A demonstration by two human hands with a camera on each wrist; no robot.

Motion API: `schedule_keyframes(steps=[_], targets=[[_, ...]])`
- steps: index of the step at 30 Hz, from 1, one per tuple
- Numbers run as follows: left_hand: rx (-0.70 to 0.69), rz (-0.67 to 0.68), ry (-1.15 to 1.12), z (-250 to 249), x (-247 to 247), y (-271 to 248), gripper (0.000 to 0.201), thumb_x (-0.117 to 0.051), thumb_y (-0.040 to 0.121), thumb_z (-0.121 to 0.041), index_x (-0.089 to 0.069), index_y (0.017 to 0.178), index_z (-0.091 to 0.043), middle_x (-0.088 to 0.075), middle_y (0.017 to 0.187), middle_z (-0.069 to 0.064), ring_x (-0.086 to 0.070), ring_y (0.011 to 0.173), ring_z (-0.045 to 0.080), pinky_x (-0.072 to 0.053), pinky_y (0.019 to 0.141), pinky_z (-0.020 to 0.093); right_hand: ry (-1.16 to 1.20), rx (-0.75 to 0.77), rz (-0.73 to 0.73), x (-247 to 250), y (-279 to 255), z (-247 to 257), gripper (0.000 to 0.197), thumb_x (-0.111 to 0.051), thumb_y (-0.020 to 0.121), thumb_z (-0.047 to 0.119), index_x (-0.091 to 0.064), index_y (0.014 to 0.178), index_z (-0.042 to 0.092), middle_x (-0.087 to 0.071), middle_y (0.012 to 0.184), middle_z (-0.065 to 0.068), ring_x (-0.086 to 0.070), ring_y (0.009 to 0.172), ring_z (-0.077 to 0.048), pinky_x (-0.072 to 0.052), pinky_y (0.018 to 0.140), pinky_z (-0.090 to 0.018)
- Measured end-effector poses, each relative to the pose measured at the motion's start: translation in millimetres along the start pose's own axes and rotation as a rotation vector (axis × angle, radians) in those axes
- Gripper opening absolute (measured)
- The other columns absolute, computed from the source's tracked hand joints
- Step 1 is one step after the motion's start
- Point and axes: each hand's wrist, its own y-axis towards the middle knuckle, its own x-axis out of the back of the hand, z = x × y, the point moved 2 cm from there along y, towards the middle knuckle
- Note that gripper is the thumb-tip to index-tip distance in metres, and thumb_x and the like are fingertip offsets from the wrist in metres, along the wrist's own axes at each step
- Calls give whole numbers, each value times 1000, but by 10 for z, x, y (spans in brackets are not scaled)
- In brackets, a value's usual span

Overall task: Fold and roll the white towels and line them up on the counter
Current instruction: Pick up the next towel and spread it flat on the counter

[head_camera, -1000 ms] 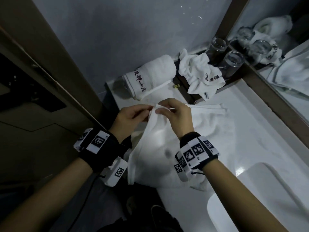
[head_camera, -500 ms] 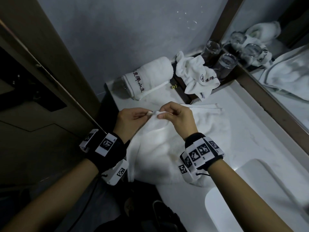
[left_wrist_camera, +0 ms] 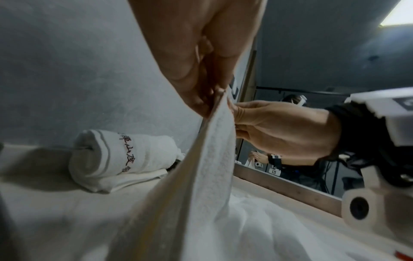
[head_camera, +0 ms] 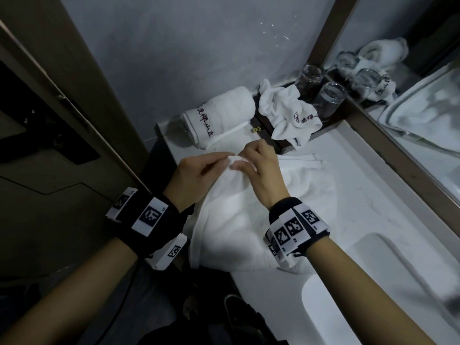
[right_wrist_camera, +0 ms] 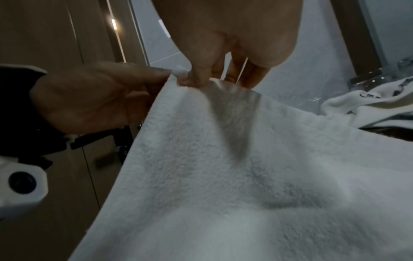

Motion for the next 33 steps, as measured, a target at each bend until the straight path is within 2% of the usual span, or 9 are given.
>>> schedule_keyframes(steps=[4, 8, 11, 14, 17, 21, 26, 29, 33], targets=[[129, 7, 26, 44, -68, -41, 24, -68, 79, -7, -62, 103, -9, -66, 90, 18, -63, 86, 29, -51, 84, 31, 7, 75, 48, -53, -21, 20, 25, -57, 88, 21, -60, 80, -3, -55, 76, -8, -50, 77, -23, -32, 70, -29], [-51, -100, 98, -35, 44, -29, 17, -58, 84, 3, -64, 99, -5, -61, 85, 5, -54, 77, 2, -41, 71, 2, -86, 83, 188, -52, -21, -81, 36, -76, 72, 33, -55, 86, 7, -38, 59, 13, -40, 64, -16, -26, 67, -24], [-58, -159, 105, -33, 164, 19, 17, -56, 85, 2, -62, 100, -4, -58, 85, 4, -49, 76, 1, -37, 71, 0, -191, -48, 271, 19, 31, -324, 51, -82, 65, 25, -60, 105, 3, -51, 70, 1, -52, 75, -23, -38, 77, -33], [-14, -217, 31, 35, 256, 54, 17, -54, 88, -1, -60, 103, -6, -59, 89, 6, -52, 81, 9, -41, 75, 9, -264, -218, 304, 127, 75, -618, 39, -73, 75, 15, -63, 111, 4, -62, 84, -10, -59, 87, -31, -45, 85, -40], [10, -237, -38, 125, 315, 67, 15, -53, 88, -7, -59, 102, -8, -59, 90, 7, -54, 83, 12, -42, 76, 15, -553, -237, 337, 211, 99, -896, 28, -62, 83, 17, -62, 110, 8, -65, 105, -17, -55, 104, -32, -33, 95, -35], [78, -292, -105, 369, 410, 122, 17, -53, 87, -3, -58, 99, -14, -60, 85, -7, -56, 77, -5, -45, 74, 11, -692, -191, 262, 385, 154, -1197, 29, -54, 86, 14, -62, 114, 11, -62, 118, -13, -46, 119, -27, -15, 103, -30], [160, -362, -118, 659, 494, 330, 24, -58, 85, 3, -57, 107, -7, -61, 90, -8, -60, 78, -14, -47, 78, 6, -737, -236, 162, 611, 289, -1381, 29, -46, 94, 32, -62, 106, 10, -67, 96, -20, -54, 103, -33, -21, 97, -34], [231, -303, 3, 765, 385, 522, 29, -57, 87, 1, -51, 115, 1, -59, 98, 4, -58, 87, 2, -45, 78, 12, -684, -297, 63, 642, 361, -1425, 20, -52, 89, 18, -58, 107, 8, -62, 103, -19, -51, 104, -34, -22, 95, -36], [380, -188, 289, 956, 247, 483, 54, -62, 81, 3, -37, 129, 3, -47, 128, 25, -49, 114, 33, -42, 99, 39, -549, -463, -29, 696, 235, -1483, 41, -56, 86, 8, -47, 126, 5, -45, 128, -19, -41, 118, -35, -27, 99, -40]])
